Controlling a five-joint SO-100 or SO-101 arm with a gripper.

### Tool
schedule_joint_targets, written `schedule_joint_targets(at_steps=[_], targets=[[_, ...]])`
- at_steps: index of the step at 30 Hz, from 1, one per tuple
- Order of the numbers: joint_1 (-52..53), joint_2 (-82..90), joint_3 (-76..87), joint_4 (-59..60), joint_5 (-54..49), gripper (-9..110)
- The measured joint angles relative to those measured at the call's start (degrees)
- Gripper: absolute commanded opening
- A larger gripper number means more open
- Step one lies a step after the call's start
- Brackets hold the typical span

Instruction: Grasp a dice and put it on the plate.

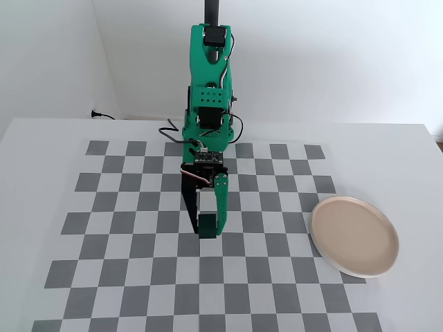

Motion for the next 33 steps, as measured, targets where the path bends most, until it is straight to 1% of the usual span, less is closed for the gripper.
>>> schedule_joint_targets(at_steps=[6,15,18,27,33], targets=[[-7.4,11.9,4.0,5.9,-0.4,-4],[-16.6,24.7,7.8,10.0,-0.4,-4],[-19.2,26.9,8.0,11.9,-0.5,-4],[-26.1,30.1,11.0,12.0,-2.4,-4],[-29.9,26.8,11.0,8.1,-2.4,-4]])
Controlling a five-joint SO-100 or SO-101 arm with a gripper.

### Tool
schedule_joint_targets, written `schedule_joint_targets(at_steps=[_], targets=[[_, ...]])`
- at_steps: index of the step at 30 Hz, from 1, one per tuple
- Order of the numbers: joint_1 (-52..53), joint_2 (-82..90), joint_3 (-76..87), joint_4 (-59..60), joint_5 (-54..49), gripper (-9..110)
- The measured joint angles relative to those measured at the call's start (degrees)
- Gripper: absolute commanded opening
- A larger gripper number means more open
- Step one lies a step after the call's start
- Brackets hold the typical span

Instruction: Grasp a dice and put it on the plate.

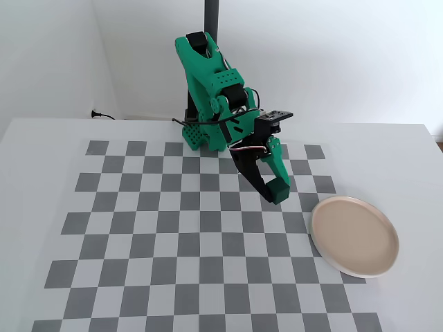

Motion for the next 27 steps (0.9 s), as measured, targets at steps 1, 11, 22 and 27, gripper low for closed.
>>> schedule_joint_targets(at_steps=[1,11,22,27], targets=[[-0.5,-1.1,0.0,-1.1,0.0,-4],[-6.0,-17.3,-7.9,-4.0,1.0,-4],[-11.2,-30.5,-17.5,-4.6,0.6,-4],[-12.7,-35.3,-20.7,-4.6,-0.4,-4]])
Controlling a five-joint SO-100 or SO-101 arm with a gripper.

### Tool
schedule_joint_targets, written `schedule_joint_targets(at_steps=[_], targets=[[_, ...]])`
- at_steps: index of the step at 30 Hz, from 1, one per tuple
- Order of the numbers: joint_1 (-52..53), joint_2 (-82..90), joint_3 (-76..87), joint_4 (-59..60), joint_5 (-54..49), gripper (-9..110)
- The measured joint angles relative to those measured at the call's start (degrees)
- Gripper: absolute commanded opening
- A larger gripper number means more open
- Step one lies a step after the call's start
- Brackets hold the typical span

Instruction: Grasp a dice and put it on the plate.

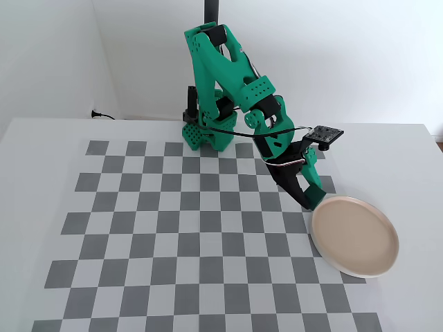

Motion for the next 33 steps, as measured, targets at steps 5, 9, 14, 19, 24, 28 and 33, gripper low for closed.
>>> schedule_joint_targets(at_steps=[5,9,14,19,24,28,33], targets=[[-1.6,-5.7,-4.9,0.0,0.0,-4],[-2.9,-10.1,-8.5,-0.7,-0.8,-4],[-5.0,-17.4,-15.1,-1.4,-1.4,-4],[-6.2,-25.6,-21.5,-2.5,-1.4,-4],[-7.4,-33.3,-28.4,-2.6,-1.4,-4],[-7.6,-39.7,-34.5,-2.6,-1.4,-4],[-7.8,-46.8,-41.0,-2.6,-1.3,0]])
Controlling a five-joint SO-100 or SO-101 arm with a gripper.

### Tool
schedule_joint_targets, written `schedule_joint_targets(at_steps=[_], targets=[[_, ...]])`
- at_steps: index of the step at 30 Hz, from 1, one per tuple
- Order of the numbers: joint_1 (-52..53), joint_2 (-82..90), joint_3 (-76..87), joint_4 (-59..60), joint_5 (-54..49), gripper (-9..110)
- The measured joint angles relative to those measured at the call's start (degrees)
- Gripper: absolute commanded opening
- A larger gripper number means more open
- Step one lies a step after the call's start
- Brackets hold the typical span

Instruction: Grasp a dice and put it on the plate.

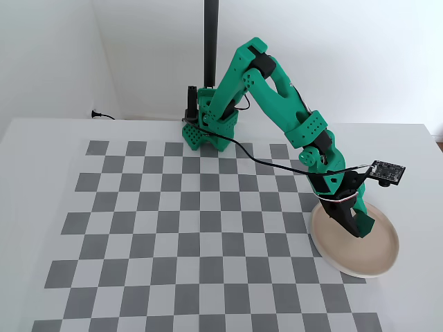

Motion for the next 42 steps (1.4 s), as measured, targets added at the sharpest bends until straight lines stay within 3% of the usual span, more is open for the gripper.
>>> schedule_joint_targets(at_steps=[14,27,35,42], targets=[[-0.3,-5.3,-3.8,0.0,3.6,17],[1.9,-3.5,-3.8,5.1,4.0,16],[4.7,6.5,-3.4,12.1,4.0,15],[6.9,20.8,7.6,12.9,3.3,14]])
